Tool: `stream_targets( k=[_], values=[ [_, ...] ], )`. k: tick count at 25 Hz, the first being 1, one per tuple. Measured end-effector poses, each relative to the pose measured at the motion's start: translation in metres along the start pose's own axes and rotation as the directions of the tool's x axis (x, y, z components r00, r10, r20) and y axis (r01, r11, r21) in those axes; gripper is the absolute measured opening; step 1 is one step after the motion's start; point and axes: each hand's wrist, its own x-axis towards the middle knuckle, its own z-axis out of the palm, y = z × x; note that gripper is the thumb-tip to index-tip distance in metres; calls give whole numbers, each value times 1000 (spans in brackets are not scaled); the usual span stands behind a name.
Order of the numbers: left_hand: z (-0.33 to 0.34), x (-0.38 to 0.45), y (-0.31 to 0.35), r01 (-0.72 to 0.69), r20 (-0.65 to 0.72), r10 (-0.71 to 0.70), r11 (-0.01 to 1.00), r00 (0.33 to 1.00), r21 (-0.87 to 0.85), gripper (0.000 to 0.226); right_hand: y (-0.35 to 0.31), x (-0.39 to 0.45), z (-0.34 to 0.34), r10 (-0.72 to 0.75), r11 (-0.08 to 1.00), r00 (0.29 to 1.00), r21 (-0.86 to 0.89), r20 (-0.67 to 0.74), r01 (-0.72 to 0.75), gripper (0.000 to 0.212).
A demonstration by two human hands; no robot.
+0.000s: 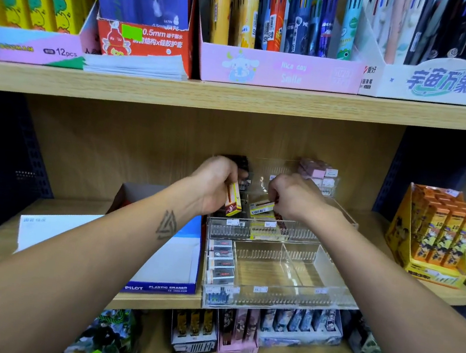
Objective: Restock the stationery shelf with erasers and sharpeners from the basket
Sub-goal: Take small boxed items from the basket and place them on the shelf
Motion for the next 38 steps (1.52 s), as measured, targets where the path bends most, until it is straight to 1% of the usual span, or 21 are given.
stream_targets(
  k=[2,5,7,10,12,14,15,16,17,19,20,21,22,23,24,25,26,29,31,35,38],
  values=[
    [-3,4,-1,-66,-5,66,997,998,46,28,1,4,6,-13,1000,1000,-10,-23,13,28],
    [-4,6,-6,-140,51,137,988,989,63,25,0,5,7,-39,994,998,-101,-42,35,24],
    [-7,8,-8,-149,74,144,987,987,67,20,-4,4,7,-59,983,998,-174,-30,53,19],
    [-10,8,-9,-155,24,154,984,988,91,20,-8,3,8,-40,983,999,-178,28,45,20],
    [-13,8,-7,-141,-63,150,981,987,134,23,-3,6,8,-11,997,998,-76,56,15,23],
    [-13,7,-4,-139,-150,156,983,976,116,27,3,8,0,49,963,998,264,49,-60,32],
    [-12,7,-4,-156,-184,167,985,969,74,27,3,5,-5,62,879,997,471,54,-80,34],
    [-10,5,-3,-174,-206,176,984,963,30,26,0,2,-8,23,786,998,616,60,-55,33],
    [-8,4,-2,-191,-220,183,981,958,-15,26,-3,-2,-11,-41,732,998,682,50,-4,32],
    [-2,7,-6,-191,-214,169,978,962,-83,25,-9,-8,-11,-123,785,992,613,4,95,37],
    [0,7,-8,-166,-201,149,984,968,-71,23,-8,-9,-12,-101,834,995,544,-16,94,38],
    [-1,10,-11,-168,-200,179,983,963,70,28,-5,-8,-13,-67,876,998,478,-18,68,39],
    [-4,12,-13,-197,-171,275,909,946,368,36,1,-5,-13,-35,919,999,393,-4,34,41],
    [-10,14,-16,-246,-76,406,681,911,690,42,5,-5,-14,-19,957,999,289,25,11,41],
    [-15,12,-18,-296,77,486,392,871,871,46,8,-5,-13,-16,982,998,190,64,3,39],
    [-18,8,-20,-351,223,488,186,844,918,48,9,-5,-13,-25,992,995,126,95,12,37],
    [-22,4,-22,-395,327,434,74,840,916,52,9,-6,-13,-35,996,993,91,113,25,34],
    [-33,-1,-30,-460,458,225,-45,860,887,73,6,-8,-19,-37,996,995,88,94,29,30],
    [-40,-1,-34,-470,482,145,-110,864,876,73,6,-5,-22,-20,998,997,69,74,15,29],
    [-44,7,-37,-457,482,166,-165,860,874,56,2,-3,-13,-24,996,994,86,111,15,31],
    [-42,8,-36,-463,486,158,-158,860,872,50,1,-6,-7,-63,992,992,113,109,51,23]
  ],
)
